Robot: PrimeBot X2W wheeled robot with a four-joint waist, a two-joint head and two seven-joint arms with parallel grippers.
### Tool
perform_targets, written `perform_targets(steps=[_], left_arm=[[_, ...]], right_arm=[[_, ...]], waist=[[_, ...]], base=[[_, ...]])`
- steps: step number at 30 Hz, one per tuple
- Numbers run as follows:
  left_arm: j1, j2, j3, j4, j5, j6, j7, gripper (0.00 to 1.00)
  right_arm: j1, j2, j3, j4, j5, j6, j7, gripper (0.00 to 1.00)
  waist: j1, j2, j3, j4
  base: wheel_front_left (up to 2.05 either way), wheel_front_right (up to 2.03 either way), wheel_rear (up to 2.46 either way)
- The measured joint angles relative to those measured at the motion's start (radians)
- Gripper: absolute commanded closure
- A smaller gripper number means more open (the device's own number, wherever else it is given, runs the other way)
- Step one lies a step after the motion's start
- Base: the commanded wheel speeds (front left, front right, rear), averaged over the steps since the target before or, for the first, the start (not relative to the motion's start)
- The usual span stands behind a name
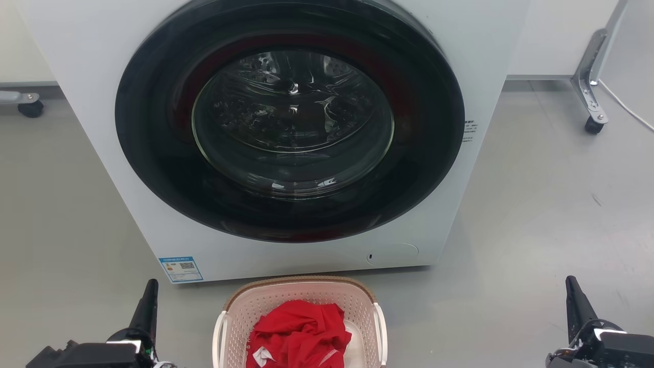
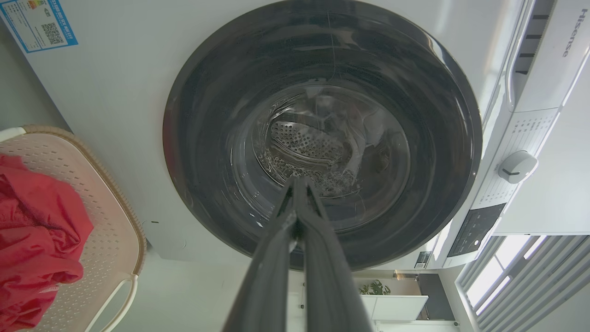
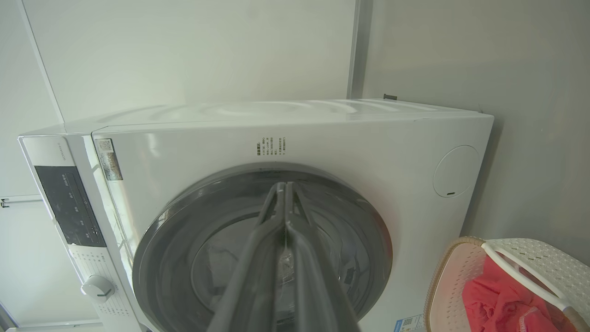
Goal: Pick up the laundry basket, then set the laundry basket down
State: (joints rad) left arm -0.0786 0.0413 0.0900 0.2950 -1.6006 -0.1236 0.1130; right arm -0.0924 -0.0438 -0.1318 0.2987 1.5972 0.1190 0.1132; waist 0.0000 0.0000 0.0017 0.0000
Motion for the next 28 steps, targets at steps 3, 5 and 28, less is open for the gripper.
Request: perform_targets(steps=[3, 5, 28], left_arm=[[0.0, 0.0, 0.0, 0.0, 0.0, 0.0, 0.0, 1.0], [0.0, 0.0, 0.0, 0.0, 0.0, 0.0, 0.0, 1.0], [0.0, 0.0, 0.0, 0.0, 0.0, 0.0, 0.0, 1.0]], right_arm=[[0.0, 0.0, 0.0, 0.0, 0.0, 0.0, 0.0, 1.0], [0.0, 0.0, 0.0, 0.0, 0.0, 0.0, 0.0, 1.0], [0.0, 0.0, 0.0, 0.0, 0.0, 0.0, 0.0, 1.0]], waist=[[0.0, 0.0, 0.0, 0.0], [0.0, 0.0001, 0.0, 0.0], [0.0, 0.0001, 0.0, 0.0]], base=[[0.0, 0.0, 0.0], [0.0, 0.0, 0.0], [0.0, 0.0, 0.0]])
